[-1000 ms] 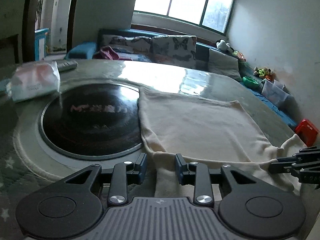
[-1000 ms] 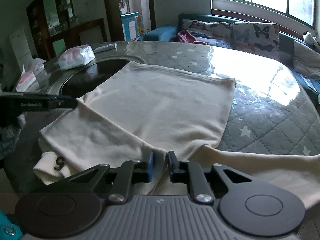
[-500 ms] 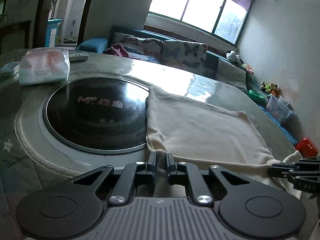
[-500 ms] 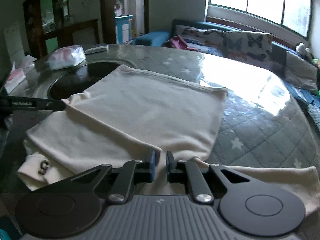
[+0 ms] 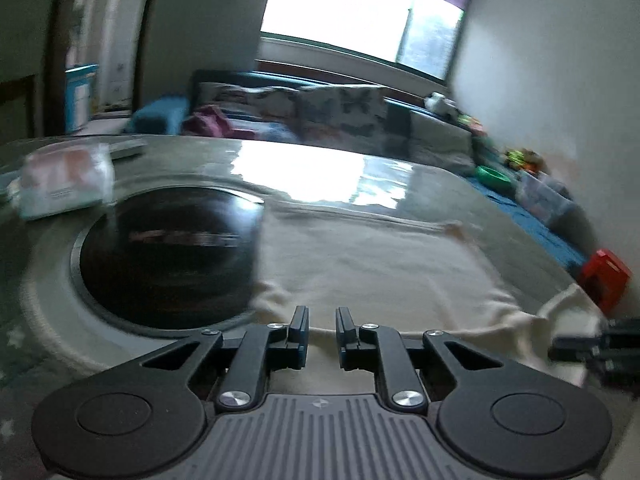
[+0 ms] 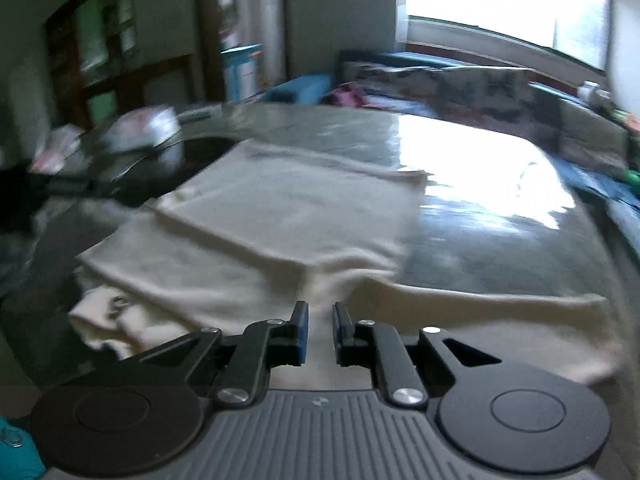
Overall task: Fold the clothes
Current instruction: 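Grasp the garment hem with the right gripper and lift it toward the collar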
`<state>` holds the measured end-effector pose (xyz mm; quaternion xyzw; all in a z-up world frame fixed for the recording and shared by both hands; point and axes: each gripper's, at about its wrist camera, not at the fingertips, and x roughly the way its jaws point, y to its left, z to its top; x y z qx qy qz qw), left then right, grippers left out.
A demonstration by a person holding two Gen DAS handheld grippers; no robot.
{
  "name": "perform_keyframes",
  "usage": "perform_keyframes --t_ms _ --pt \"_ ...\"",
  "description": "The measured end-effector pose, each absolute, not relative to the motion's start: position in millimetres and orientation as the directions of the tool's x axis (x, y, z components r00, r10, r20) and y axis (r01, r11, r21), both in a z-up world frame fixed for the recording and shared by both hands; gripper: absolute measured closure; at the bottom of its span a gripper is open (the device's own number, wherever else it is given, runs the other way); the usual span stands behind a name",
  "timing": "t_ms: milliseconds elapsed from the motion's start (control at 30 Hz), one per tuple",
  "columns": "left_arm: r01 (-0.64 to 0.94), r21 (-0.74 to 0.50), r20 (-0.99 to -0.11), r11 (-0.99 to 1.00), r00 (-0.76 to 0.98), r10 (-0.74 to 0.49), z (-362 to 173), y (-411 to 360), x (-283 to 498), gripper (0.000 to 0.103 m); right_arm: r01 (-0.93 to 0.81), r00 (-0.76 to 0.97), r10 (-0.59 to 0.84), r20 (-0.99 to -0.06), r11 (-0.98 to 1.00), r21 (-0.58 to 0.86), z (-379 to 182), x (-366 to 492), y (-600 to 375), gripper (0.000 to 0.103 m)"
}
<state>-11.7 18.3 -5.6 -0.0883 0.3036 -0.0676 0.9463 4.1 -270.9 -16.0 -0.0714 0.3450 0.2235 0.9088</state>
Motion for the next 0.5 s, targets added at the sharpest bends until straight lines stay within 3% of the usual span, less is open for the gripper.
perform_keyframes --t_ms 267,333,500 --pt "0.242 -0.219 -0.591 0.945 0.738 -0.326 -11 -45 -5 0.082 -0.096 0.751 0.073 -0.656 0.995 0.001 -22 18 -374 0.081" --pt "0.276 -0.215 -0.597 0.937 0.722 -0.349 -13 -60 -5 0.082 -0.012 0.754 0.017 -0.656 1.000 0.011 -26 24 -396 0.068" --pt "0.324 -0.198 -0.623 0.925 0.687 -0.374 -20 -84 -4 0.077 0.106 0.752 -0.023 -0.658 0.991 0.087 -37 40 -434 0.067"
